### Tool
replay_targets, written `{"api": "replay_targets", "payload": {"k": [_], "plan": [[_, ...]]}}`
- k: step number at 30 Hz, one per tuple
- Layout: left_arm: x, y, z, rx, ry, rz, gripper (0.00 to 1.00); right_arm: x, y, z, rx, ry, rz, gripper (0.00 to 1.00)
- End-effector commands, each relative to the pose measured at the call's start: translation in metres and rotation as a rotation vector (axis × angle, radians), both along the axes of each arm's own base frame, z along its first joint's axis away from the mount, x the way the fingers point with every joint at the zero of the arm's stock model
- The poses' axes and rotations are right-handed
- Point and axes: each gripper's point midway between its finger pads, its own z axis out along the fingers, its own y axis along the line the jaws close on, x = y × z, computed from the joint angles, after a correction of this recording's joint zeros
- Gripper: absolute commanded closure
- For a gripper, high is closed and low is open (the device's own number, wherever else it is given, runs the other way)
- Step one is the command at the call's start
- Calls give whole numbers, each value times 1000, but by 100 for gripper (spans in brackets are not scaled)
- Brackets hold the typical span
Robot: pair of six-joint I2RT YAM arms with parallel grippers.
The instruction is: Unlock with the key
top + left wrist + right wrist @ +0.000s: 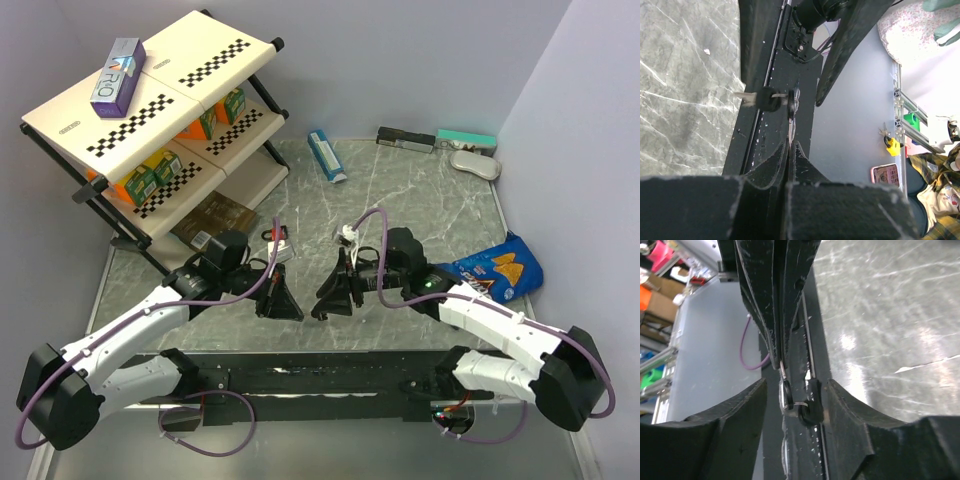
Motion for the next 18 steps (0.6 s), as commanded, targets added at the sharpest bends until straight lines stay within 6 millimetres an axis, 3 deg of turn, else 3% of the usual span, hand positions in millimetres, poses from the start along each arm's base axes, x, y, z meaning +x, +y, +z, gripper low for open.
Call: {"api": "replay_targets", "payload": {"k": [1,14,18], "plan": [[-1,-3,15,-35,-21,-18,99,-11,7,15,51,-23,90,44],[3,-3,13,-26,-26,8,99,-17,10,2,15,15,123,57],[2,-3,14,-31,-21,9,99,-17,10,1,13,17,122,69]]}}
